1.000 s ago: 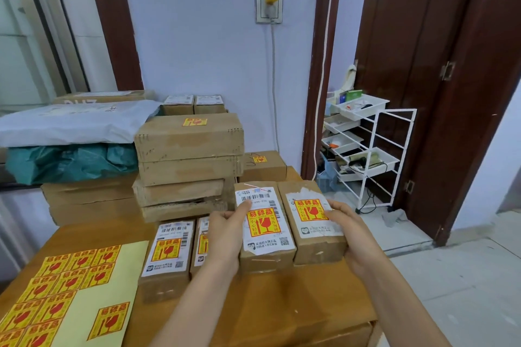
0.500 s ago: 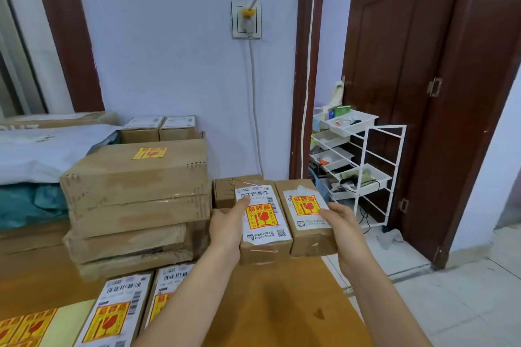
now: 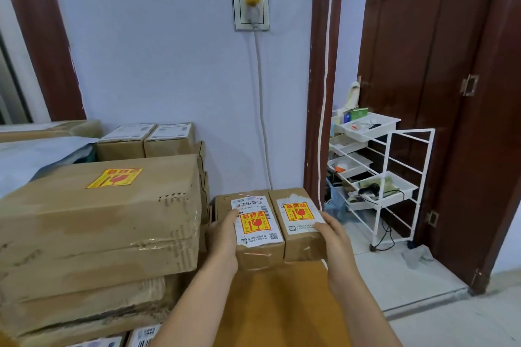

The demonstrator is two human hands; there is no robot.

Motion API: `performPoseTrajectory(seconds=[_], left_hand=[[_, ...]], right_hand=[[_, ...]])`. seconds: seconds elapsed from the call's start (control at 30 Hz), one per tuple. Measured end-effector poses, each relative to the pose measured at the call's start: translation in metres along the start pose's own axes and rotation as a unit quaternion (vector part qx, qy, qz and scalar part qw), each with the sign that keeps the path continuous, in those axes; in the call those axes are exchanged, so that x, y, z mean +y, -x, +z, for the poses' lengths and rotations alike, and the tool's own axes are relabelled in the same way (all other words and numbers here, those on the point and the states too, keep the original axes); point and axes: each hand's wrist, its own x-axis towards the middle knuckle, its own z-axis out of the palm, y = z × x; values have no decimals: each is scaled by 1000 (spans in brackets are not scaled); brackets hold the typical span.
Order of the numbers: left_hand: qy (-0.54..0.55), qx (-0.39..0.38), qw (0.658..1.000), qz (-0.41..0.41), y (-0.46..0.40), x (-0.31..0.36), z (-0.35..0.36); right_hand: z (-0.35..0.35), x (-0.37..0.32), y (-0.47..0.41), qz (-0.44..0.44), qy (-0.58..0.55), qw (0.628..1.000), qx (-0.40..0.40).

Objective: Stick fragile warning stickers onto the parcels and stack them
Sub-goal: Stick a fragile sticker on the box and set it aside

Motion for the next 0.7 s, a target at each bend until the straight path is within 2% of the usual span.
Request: performPoseTrajectory(seconds=[0.17, 0.43, 0.6, 0.7], left_hand=[[8, 11, 1000, 13, -16, -9, 4], [19, 57, 994, 92, -37, -10, 10], [-26, 44, 991, 120, -51, -16, 9], [-51, 67, 987, 137, -57, -23, 7]], right_hand=[[10, 17, -32, 4, 3, 1000, -21], [34, 33, -65, 12, 10, 999, -52], [43, 44, -75, 38, 39, 993, -108], [44, 48, -75, 23, 65, 992, -108]])
